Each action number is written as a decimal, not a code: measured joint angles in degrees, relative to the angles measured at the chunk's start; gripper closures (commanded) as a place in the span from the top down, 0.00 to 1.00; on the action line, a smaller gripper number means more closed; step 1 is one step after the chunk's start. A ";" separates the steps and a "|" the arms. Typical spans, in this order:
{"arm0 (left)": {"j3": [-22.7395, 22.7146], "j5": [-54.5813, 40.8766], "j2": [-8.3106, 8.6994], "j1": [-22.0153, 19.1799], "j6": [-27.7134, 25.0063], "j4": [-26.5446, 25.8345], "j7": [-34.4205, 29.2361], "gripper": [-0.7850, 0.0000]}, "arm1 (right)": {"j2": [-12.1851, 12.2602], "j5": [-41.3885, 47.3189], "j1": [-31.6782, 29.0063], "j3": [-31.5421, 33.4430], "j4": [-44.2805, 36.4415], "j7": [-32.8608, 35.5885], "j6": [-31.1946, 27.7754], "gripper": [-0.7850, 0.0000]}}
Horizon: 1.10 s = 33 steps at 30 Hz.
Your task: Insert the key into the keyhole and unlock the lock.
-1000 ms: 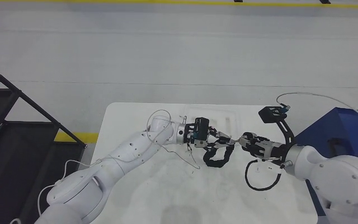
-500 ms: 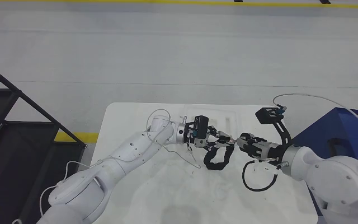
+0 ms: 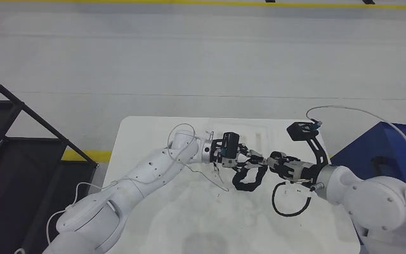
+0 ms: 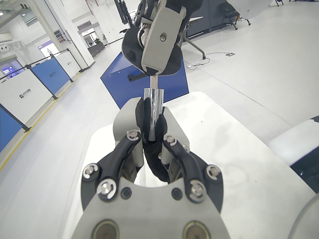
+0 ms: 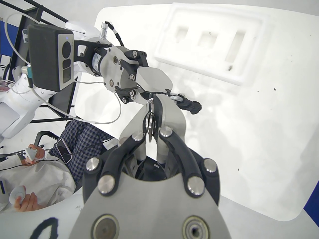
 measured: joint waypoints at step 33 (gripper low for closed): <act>17.88 -33.44 4.33 -11.31 -8.80 1.09 -11.78 0.00 | 2.10 8.83 -2.34 6.95 3.30 7.73 -39.68 1.00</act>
